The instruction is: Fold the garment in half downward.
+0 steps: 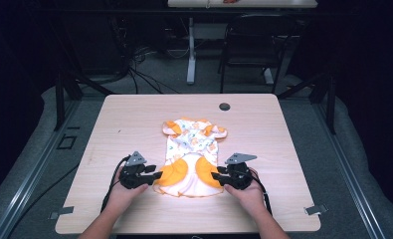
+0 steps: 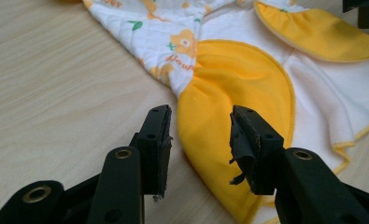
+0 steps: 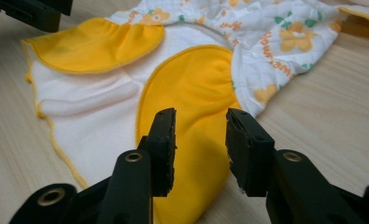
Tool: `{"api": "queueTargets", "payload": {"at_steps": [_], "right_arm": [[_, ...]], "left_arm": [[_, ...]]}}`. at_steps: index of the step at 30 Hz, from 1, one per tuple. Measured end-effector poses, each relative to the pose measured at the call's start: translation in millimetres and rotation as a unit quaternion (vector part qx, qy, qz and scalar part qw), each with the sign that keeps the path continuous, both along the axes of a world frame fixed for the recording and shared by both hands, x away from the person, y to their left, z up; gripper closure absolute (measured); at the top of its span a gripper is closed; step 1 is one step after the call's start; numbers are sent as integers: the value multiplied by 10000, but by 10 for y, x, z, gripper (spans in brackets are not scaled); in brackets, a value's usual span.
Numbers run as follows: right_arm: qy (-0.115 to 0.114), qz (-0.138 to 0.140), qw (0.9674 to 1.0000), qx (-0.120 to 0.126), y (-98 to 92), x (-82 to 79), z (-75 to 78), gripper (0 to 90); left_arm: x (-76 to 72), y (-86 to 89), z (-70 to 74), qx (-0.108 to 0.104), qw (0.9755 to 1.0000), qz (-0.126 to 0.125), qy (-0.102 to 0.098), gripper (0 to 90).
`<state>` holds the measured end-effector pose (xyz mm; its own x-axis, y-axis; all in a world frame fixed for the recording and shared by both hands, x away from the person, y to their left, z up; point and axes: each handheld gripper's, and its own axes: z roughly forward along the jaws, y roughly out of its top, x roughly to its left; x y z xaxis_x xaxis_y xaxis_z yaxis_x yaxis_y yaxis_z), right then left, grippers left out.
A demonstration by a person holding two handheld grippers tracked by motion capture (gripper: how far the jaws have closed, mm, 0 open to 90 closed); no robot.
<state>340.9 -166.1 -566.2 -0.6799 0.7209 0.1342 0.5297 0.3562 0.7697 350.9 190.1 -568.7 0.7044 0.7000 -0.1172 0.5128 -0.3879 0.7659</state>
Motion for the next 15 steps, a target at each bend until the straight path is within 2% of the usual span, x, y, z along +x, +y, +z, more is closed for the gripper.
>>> {"api": "queueTargets", "payload": {"at_steps": [4,5,8,9,12,15], "right_arm": [[-126,-105,9999,-18,19,-5,6,683],[-198,-142,9997,-18,27,1,9,722],[-215,-150,9996,-49,40,10,7,750],[-229,-152,9996,-73,66,20,0,777],[-253,-143,9995,-118,98,31,-8,801],[-231,33,9993,-282,179,59,-9,848]], "left_arm": [[0,-40,27,-39,10000,-30,-61,635],[8,-51,27,-69,10000,-11,-40,671],[41,-97,33,-87,10000,-10,14,711],[59,-139,35,-13,10000,0,-52,760],[71,-185,34,34,10000,-28,-64,807],[79,-251,-6,256,9996,-118,-83,871]]}}
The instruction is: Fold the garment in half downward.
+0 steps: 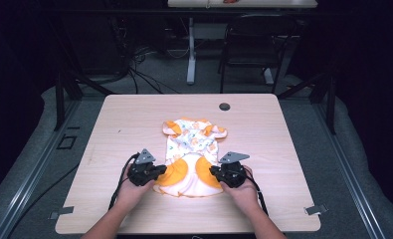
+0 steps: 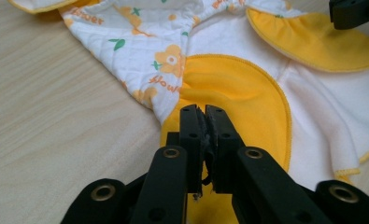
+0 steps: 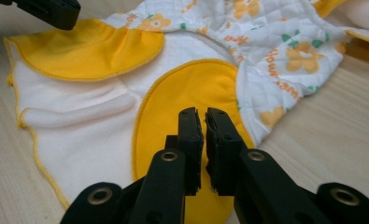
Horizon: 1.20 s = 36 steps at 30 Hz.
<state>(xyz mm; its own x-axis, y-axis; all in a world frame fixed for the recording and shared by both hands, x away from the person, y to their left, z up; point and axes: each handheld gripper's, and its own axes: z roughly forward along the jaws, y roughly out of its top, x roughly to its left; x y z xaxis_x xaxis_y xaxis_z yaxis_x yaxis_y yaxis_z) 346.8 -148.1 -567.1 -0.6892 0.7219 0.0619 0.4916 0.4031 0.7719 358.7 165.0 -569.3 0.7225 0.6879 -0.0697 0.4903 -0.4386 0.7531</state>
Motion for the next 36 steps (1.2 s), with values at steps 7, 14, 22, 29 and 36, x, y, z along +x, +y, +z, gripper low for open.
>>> {"api": "queueTargets", "payload": {"at_steps": [7,14,22,29,36], "right_arm": [[91,241,9988,-405,113,19,-80,865],[107,232,9987,-444,111,-2,-109,867],[160,335,9980,-513,85,-58,-100,868],[293,409,9976,-484,68,-80,-88,862],[370,556,9962,-555,64,-187,-71,859]], "left_arm": [[24,-36,-63,174,9998,-44,55,891],[13,-39,-96,219,9997,-96,105,894],[-48,-51,-89,254,9992,-242,168,895],[-99,-50,-89,229,9990,-305,212,895],[-244,-58,-77,317,9983,-443,226,895]]}}
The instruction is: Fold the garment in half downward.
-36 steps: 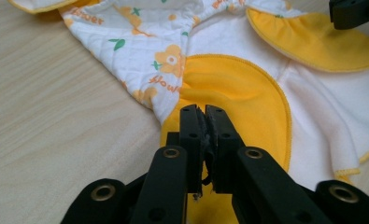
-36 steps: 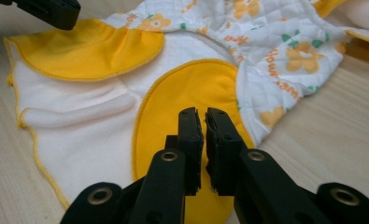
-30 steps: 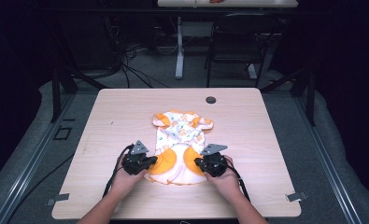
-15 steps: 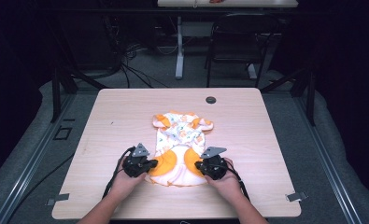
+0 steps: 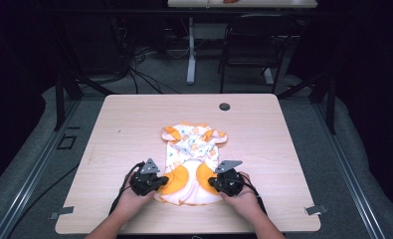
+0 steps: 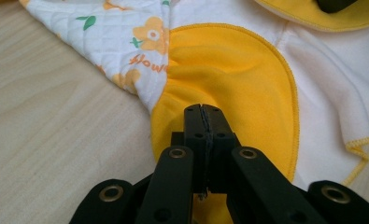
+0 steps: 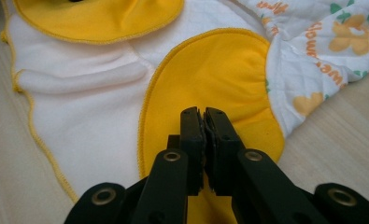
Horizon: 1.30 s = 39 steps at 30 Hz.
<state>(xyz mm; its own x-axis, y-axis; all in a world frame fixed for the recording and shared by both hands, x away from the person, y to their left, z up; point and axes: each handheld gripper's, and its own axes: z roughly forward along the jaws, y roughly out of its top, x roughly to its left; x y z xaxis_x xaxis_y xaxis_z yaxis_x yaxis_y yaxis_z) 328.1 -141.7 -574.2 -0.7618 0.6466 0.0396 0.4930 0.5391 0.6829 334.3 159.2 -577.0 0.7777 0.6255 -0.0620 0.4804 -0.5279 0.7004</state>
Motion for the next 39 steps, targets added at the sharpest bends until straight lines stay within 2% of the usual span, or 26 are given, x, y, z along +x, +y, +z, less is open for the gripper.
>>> {"api": "queueTargets", "payload": {"at_steps": [7,18,23,24,26,27,28,29,30,31,32,33,34,35,36,37,38,39], "right_arm": [[59,134,9998,-101,26,-98,20,856],[164,323,9992,-187,25,-233,40,853],[274,403,9986,-190,33,-248,78,828],[268,401,9987,-151,34,-249,95,826],[113,344,9993,-47,28,-220,183,826],[113,344,9993,-47,28,-220,183,826],[43,297,9995,29,18,-161,251,828],[23,253,9996,78,13,-123,277,830],[17,223,9997,96,4,-75,302,836],[17,223,9997,96,4,-75,302,836],[-11,181,9998,105,-10,24,349,847],[-11,181,9998,105,-10,24,349,847],[-14,93,9999,73,-23,143,383,854],[-14,93,9999,73,-23,143,383,854],[59,33,9999,76,-32,271,408,862],[59,33,9999,76,-32,271,408,862],[77,-12,10000,7,-35,398,427,863],[77,-12,10000,7,-35,398,427,863]], "left_arm": [[-55,17,9,30,10000,-50,58,895],[-259,14,27,121,9997,-188,121,895],[-292,12,42,51,9996,-196,205,878],[-284,14,50,-36,9996,-172,234,878],[-225,13,96,-110,9996,-155,222,864],[-225,13,96,-110,9996,-155,222,860],[-150,5,134,-75,9997,-162,165,857],[-150,5,134,-75,9997,-162,165,856],[-62,-6,175,-41,9998,-177,95,855],[-62,-6,175,-41,9998,-177,95,855],[47,-22,218,-35,9999,-158,61,858],[47,-22,218,-35,9999,-158,61,862],[184,-36,275,-65,9999,-130,65,867],[184,-36,275,-65,9999,-130,65,874],[325,-69,330,-105,9998,-128,56,886],[325,-69,330,-105,9998,-128,56,890],[460,-119,384,-65,9998,-159,47,890],[460,-119,384,-65,9998,-159,47,890]]}}
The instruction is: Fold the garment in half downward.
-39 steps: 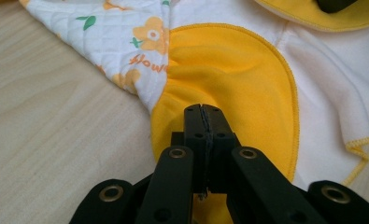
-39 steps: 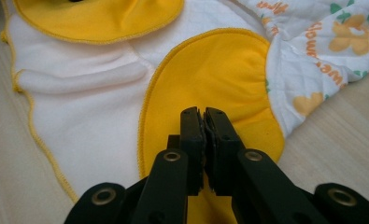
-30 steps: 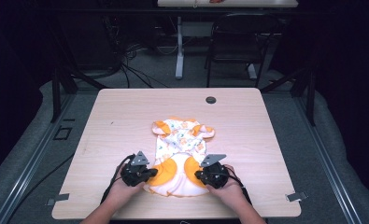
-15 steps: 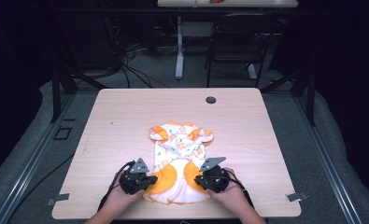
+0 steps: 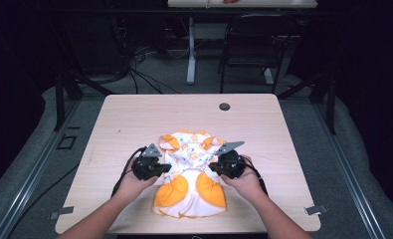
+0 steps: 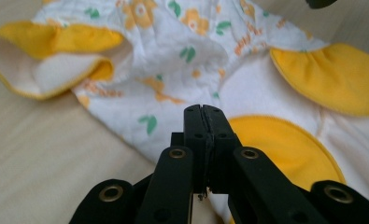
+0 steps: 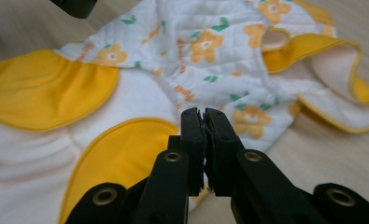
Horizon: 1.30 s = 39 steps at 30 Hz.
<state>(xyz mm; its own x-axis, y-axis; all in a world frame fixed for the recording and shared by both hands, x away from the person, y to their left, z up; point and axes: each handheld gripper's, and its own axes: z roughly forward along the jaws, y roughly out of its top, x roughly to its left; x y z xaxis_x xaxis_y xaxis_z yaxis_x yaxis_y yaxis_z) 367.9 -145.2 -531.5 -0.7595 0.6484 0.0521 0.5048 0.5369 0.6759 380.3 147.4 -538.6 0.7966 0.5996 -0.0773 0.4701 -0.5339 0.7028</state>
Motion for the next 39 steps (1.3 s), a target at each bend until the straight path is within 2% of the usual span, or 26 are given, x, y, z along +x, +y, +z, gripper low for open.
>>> {"api": "queueTargets", "payload": {"at_steps": [1,2,4,5,8,9,11,13,16,17,20,21,26,27,32,33,35,37,38,39], "right_arm": [[-24,-74,10000,-58,4,123,6,866],[-24,-74,10000,-58,4,123,6,866],[-2,-76,9999,-114,8,237,16,865],[28,-129,9999,-92,18,340,11,866],[-9,-152,9997,-168,42,432,-21,869],[83,-170,9997,-183,65,501,-85,871],[114,-171,9995,-248,82,522,-123,873],[208,-72,9989,-421,123,560,-231,879],[263,-60,9987,-441,146,566,-292,887],[264,24,9982,-538,161,570,-334,894],[267,28,9983,-509,163,567,-335,895],[343,44,9983,-463,152,562,-336,896],[431,152,9977,-493,143,534,-325,897],[506,234,9971,-522,146,511,-315,897],[564,360,9958,-623,162,457,-279,893],[482,351,9968,-534,157,457,-221,893],[439,343,9971,-511,151,473,-187,892],[300,291,9977,-536,152,550,-77,891],[300,291,9977,-536,152,550,-77,891],[263,232,9977,-582,160,624,-11,890]], "left_arm": [[123,-58,32,41,10000,22,-29,888],[123,-58,32,41,10000,22,-29,886],[244,-105,37,117,9999,63,-33,885],[356,-139,14,127,9999,114,-6,887],[444,-164,-35,158,9998,86,7,891],[475,-174,-65,192,9998,77,33,894],[517,-202,-142,260,9996,118,61,895],[547,-232,-234,391,9991,113,109,896],[555,-246,-270,498,9987,83,117,897],[549,-256,-298,538,9984,39,138,898],[542,-252,-301,501,9986,43,158,898],[527,-246,-300,523,9985,34,160,898],[475,-230,-302,506,9985,-18,184,899],[458,-225,-301,492,9986,-15,214,899],[415,-200,-271,574,9978,-153,304,898],[438,-180,-241,557,9979,-177,284,897],[460,-168,-211,548,9980,-172,254,897],[514,-155,-132,494,9985,-103,231,893],[551,-149,-89,450,9987,-79,239,893],[624,-151,-16,374,9991,-39,210,892]]}}
